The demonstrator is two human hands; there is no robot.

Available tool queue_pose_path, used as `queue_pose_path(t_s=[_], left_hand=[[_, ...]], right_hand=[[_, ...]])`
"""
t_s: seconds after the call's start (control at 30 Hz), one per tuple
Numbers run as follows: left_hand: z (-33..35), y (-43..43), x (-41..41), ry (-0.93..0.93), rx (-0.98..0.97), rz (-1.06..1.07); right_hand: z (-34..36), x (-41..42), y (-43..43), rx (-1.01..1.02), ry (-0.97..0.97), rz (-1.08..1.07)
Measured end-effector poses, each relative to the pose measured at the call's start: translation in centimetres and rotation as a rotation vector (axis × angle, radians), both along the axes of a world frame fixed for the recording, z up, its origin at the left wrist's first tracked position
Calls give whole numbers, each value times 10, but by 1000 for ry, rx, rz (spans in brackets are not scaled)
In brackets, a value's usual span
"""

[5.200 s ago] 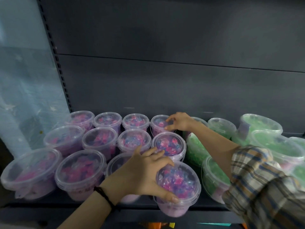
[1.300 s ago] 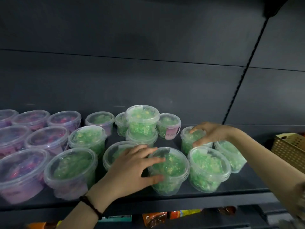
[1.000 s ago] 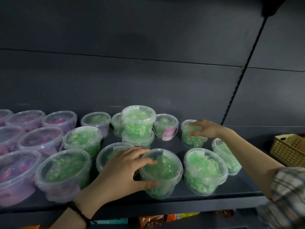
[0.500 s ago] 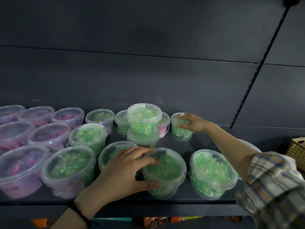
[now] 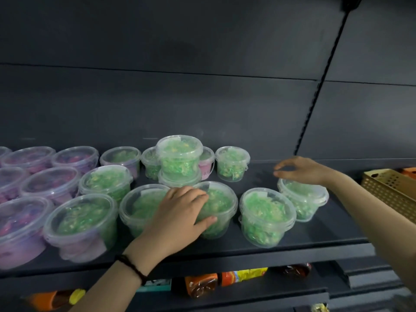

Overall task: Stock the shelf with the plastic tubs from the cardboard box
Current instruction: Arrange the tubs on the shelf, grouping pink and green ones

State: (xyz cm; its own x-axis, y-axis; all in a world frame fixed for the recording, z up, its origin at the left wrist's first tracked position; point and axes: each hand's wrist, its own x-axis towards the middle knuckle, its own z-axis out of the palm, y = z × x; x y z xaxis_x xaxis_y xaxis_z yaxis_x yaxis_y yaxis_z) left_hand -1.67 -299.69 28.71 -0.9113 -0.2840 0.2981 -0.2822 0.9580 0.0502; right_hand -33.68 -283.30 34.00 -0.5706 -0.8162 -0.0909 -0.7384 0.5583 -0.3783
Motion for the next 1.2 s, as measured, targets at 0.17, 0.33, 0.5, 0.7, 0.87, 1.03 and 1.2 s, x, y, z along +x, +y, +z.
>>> queue_pose_path(t_s=[0.17,0.33,0.5,0.7,0.87,1.03,1.2], left_hand=[[-6,0,-32,40,12,-16],[-11,-1,-64,65,-50,31],[-9,-9,-91,81,-1,46],[-9,1,-103,217,208,-102],[-12,28,-94,96,232,-376],[-12,27,-65,156,213,-294],[-7,17,-26,240,69,-218]], right_hand=[[-5,2,35,-45,46,-88],[-15,1,51,14,-9,-133],[-20,-1,57,-10,-76,-87],[-27,-1,51,-52,-139,-57],[-30,4,44,-101,-166,-74],[-29,13,43,-110,-161,-60],[-22,25,42,-68,-171,-11]])
